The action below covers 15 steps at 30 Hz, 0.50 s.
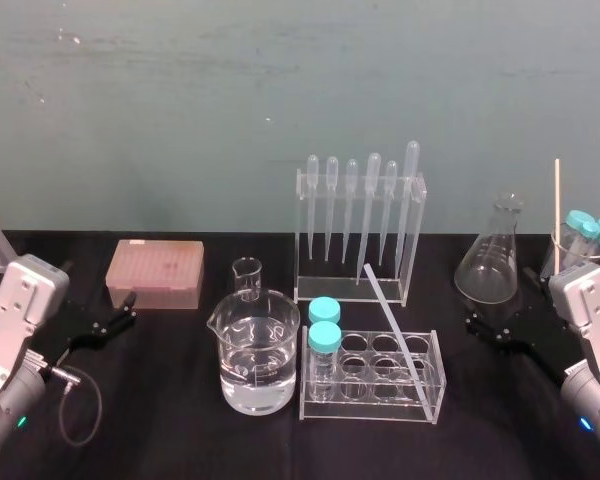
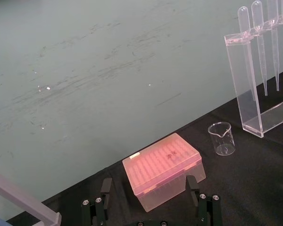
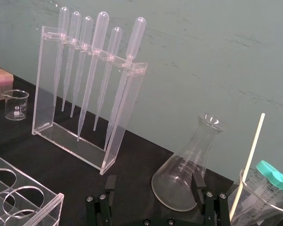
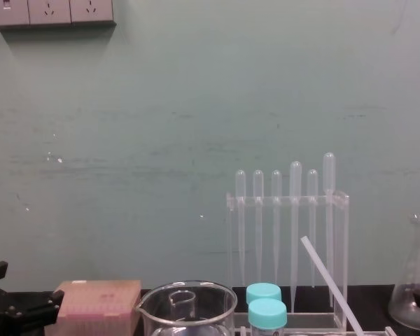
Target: Pick up the stirring rod with one hand, then place it down.
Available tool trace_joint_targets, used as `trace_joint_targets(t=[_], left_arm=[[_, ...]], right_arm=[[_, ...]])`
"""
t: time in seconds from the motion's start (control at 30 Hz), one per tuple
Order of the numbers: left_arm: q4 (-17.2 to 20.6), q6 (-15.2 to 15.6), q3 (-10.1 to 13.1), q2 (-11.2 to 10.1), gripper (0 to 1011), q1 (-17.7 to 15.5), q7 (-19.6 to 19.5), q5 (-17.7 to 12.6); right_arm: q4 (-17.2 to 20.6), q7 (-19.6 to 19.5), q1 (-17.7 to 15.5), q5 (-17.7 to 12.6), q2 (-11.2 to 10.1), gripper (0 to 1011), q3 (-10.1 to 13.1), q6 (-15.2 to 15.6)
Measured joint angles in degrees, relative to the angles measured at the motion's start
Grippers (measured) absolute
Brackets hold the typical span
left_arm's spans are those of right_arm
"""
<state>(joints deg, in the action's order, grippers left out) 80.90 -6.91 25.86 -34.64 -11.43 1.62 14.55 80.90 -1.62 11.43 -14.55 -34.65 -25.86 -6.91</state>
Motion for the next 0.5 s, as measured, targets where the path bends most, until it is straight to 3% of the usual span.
trace_joint_targets(t=[0.5], left_arm=[[0.0,0.0,0.0,0.0,1000,0.0,0.0,0.0]], right_arm=[[0.0,0.0,0.0,0.0,0.0,1003,0.0,0.0]])
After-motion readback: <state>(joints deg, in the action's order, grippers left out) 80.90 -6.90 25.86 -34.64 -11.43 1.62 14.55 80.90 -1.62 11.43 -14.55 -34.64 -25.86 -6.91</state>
